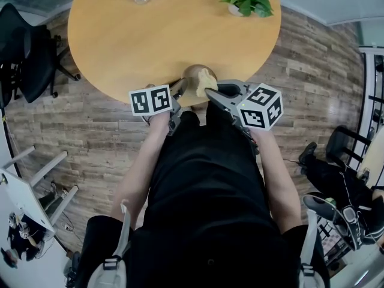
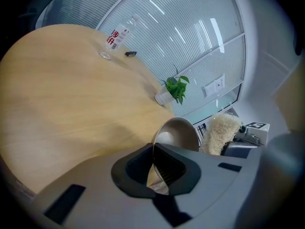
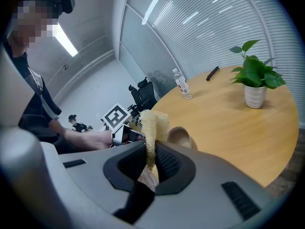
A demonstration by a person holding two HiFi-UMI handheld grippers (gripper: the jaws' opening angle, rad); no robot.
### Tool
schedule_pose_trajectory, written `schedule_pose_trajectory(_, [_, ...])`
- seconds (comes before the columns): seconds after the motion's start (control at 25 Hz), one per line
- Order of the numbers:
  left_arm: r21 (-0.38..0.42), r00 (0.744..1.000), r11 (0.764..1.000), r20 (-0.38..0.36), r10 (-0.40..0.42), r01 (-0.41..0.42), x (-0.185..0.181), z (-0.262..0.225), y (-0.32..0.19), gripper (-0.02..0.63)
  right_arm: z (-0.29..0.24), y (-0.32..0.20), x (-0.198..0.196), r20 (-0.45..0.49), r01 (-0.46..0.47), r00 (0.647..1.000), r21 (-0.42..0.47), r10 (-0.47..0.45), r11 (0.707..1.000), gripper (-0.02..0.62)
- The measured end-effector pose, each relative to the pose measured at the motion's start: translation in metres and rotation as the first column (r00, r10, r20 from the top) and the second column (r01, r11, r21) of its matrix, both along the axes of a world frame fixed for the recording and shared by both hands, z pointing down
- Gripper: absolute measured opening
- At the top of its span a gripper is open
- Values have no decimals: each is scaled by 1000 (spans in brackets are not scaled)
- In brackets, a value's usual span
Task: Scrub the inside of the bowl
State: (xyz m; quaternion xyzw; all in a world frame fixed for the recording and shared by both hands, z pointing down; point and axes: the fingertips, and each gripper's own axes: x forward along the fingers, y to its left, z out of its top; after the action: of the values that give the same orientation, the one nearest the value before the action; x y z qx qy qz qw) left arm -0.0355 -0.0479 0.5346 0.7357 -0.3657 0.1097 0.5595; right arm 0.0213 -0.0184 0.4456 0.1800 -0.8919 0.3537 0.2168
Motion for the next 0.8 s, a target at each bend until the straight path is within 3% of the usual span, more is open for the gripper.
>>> schedule_pose_trajectory(0.12, [45, 999, 999, 36, 18, -19, 1, -11, -2, 21, 5, -1, -8, -31, 10, 999, 5, -10, 1000, 37])
schedule_pose_trajectory(0.24, [104, 995, 994, 94, 28, -38, -2, -26, -6, 21, 14, -5, -11, -111, -1, 994, 20, 3, 1000, 37])
schedule_pose_trajectory(0.48, [159, 991, 986, 132, 26, -47, -7, -42, -3, 23, 29, -7, -15, -261, -41, 964, 22, 46, 999, 37])
schedule_pose_trajectory(0.6, [194, 990, 979, 132, 43, -68, -3, -49, 0, 23, 34, -8, -17, -280, -75, 957, -4, 71, 997, 37])
schedule_pose_trajectory(0.8, [238, 981, 963, 177, 84, -126, 3, -58, 7, 25, 39, -1, -24, -258, -136, 961, -128, 99, 982, 37])
